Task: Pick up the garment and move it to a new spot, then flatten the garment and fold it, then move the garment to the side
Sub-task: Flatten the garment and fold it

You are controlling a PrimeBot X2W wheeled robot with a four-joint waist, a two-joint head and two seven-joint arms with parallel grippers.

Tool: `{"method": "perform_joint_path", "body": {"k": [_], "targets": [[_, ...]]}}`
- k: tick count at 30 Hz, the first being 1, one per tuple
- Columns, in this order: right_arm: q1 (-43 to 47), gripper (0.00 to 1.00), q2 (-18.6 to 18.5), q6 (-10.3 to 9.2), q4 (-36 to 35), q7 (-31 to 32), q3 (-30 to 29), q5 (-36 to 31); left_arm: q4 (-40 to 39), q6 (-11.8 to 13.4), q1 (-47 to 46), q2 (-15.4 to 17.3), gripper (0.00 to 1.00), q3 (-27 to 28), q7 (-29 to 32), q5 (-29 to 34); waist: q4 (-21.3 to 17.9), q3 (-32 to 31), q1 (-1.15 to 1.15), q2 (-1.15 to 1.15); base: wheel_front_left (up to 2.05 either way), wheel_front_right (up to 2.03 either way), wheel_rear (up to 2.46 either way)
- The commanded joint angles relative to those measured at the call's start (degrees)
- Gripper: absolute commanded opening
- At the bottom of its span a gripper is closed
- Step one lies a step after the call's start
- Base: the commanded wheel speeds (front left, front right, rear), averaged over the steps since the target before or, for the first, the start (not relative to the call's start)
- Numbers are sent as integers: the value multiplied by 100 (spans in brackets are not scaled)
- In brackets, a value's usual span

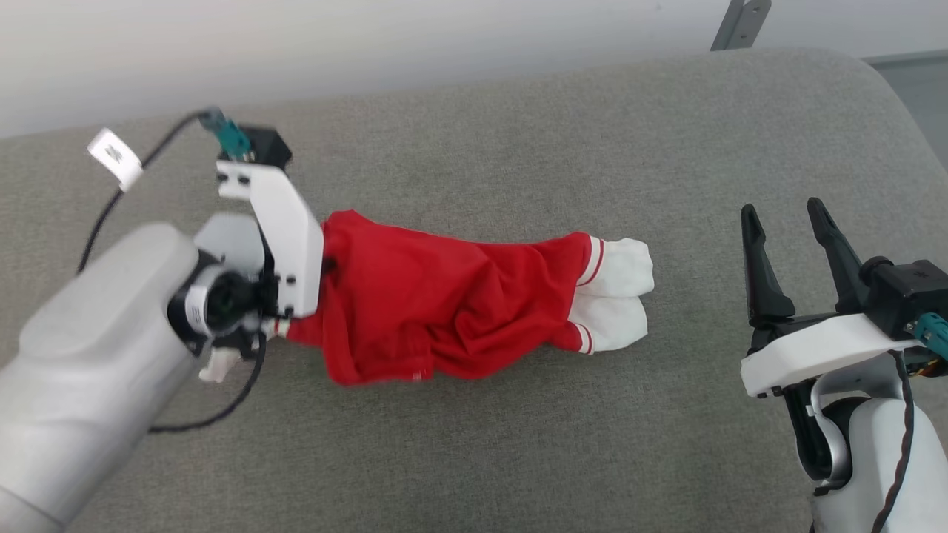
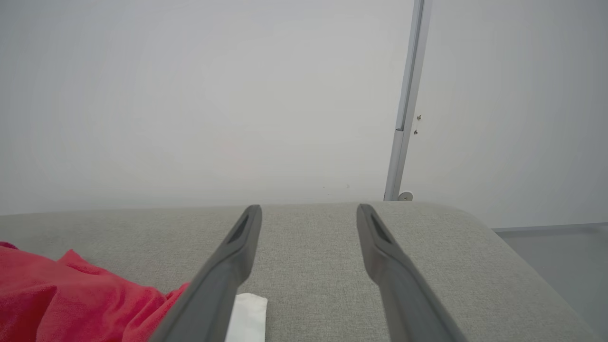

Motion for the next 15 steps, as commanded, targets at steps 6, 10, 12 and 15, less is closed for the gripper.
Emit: {"method": "perform_joint_path", "body": {"k": [6, 10, 12, 15], "targets": [[-99, 100, 26, -2, -23, -59, 65, 22, 327, -237, -483, -140, 0, 148, -423, 175, -118, 176, 0, 0, 0, 0, 0], [-171, 100, 30, -2, 20, -98, 105, 37, 795, -465, -713, -318, 0, 272, -877, 284, -215, 300, 0, 0, 0, 0, 0], [-209, 100, 34, -2, 50, -116, 132, 47, 1056, -578, -814, -395, 0, 236, -1034, 399, -266, 352, 0, 0, 0, 0, 0], [-249, 100, 39, -2, 104, -151, 174, 63, 1427, -797, -861, -551, 4, 138, -1225, 496, -314, 404, 0, 0, 0, 0, 0]]}}
